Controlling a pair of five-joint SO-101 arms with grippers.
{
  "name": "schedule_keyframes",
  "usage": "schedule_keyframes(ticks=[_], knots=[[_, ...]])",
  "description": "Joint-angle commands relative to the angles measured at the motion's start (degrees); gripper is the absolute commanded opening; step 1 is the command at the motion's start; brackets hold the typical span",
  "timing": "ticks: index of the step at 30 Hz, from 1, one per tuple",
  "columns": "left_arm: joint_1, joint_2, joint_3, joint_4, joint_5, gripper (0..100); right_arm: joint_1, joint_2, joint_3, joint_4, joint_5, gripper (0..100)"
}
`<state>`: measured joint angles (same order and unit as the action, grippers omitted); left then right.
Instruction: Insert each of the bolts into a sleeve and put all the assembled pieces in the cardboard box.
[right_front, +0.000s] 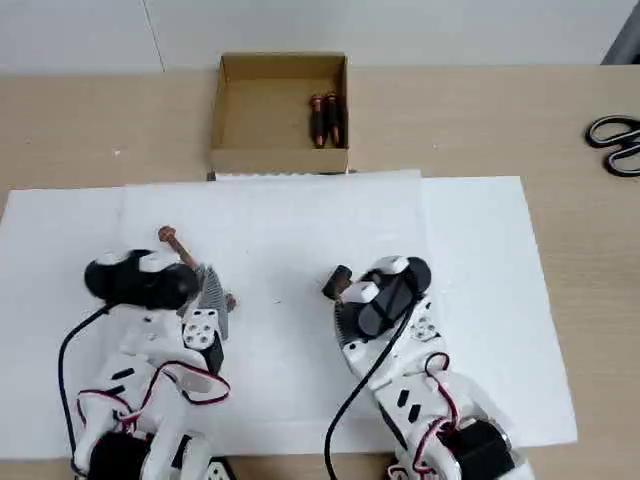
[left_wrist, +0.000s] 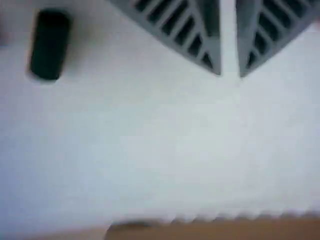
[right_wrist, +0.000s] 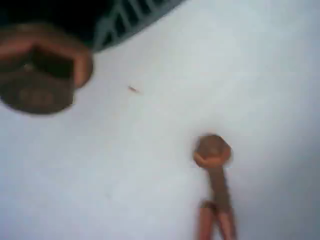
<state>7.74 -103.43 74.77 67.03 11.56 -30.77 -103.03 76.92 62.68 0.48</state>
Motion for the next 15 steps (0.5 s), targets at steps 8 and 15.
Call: schedule_keyframes(ticks=[8,15], knots=[[-8.79,-0.44,13.14,0.88,-0.62,1,10.42,0.04,-3.69,-6.20,-6.15,0.4],[-9.49,-0.44,16.84,-1.41,-0.70,1,10.51,8.75,-10.90,-7.43,-6.59,0.4]])
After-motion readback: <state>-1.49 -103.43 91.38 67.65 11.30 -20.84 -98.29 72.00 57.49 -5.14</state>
